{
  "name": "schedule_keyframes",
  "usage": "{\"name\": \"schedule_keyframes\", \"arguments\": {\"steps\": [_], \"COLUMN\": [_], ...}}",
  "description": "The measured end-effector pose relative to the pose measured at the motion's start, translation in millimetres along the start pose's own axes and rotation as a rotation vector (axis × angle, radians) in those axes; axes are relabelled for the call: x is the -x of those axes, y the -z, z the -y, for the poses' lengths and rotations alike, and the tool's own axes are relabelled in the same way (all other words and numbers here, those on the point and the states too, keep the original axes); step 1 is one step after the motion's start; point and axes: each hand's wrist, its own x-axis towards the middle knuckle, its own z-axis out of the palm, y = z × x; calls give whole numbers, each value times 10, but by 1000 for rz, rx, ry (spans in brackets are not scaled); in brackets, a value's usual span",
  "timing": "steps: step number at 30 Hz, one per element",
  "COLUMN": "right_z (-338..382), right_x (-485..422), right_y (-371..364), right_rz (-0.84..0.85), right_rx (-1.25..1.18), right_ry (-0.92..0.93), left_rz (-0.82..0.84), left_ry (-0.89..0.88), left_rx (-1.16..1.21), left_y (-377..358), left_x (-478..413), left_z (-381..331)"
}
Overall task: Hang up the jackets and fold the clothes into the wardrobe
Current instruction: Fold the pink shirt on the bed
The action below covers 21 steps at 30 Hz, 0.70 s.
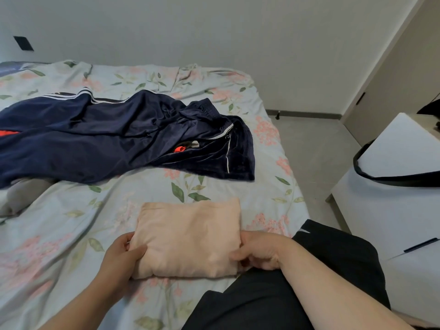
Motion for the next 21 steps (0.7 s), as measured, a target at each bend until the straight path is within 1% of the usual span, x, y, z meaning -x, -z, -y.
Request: {"name": "schedule_keyframes", "arguments": {"steps": [2,3,4,8,9,11,12,13,14,17,18,19,21], "right_z": [10,6,-6,-37,-38,-46,-49,-51,-51,18,33,39,48], "right_x": [26,30,15,-24,-10,6,0,-13,-37,-68,-74,-78,-91], "right_y": [-20,-16,-1,27,21,13,13,15,23,29,25,23,16], "right_rz": [-98,-167,-211,-341,-372,-407,-419,-420,-420,-459,-479,-497,-480], "right_rx": [313,396,402,200,216,345,369,338,251,-104,-137,-120,-80], "right_ry": [-98,-135,-156,-158,-164,-168,-160,-137,-103,-21,-19,-31,-49], "left_rz": [-21,-31,-43,-127,-141,-154,-150,-141,-132,-89,-64,-37,21], "left_ry": [-6,-11,-20,-68,-71,-84,-82,-66,-42,6,42,94,212], "left_rx": [-20,-32,-51,-203,-254,-378,-412,-415,-395,-334,-303,-253,-127], "left_y": [-21,-31,-48,-142,-163,-188,-201,-206,-213,-179,-161,-149,-139], "left_x": [31,53,68,106,121,131,129,130,121,3,-44,-83,-144], "left_z": [-12,-25,-37,-97,-116,-137,-142,-154,-173,-260,-292,-331,-420]}}
